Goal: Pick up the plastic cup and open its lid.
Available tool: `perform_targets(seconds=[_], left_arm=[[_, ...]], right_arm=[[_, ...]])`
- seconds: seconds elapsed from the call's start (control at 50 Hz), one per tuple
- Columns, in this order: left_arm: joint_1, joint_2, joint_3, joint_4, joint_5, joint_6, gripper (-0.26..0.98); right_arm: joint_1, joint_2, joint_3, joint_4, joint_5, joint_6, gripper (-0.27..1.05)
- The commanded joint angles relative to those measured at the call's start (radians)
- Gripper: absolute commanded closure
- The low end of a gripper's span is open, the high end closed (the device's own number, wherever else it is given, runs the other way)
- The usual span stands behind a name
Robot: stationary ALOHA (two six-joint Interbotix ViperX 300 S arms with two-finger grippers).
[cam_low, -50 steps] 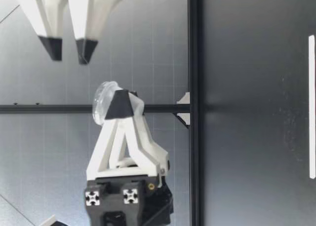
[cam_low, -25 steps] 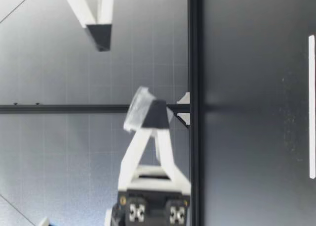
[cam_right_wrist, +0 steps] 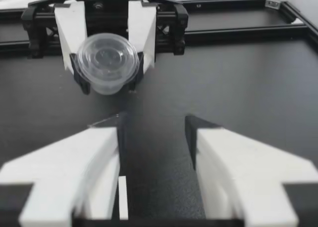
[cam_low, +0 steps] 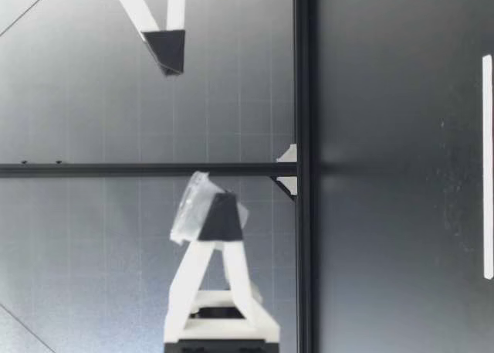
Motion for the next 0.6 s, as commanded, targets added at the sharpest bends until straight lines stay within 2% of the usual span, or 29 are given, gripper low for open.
perform_targets(seconds=[0.0, 0.58], left_arm=[[-0.002, -0.035, -0.008, 0.000, -0.011, 0.006, 0.49], [-0.002, -0.037, -0.012, 0.000, -0.011, 0.009, 0.49]], right_arm=[[0.003, -0.003, -0.017, -0.002, -0.003, 0.002, 0.27], [0.005, 0.005, -0.021, -0.002, -0.002, 0.002, 0.27]])
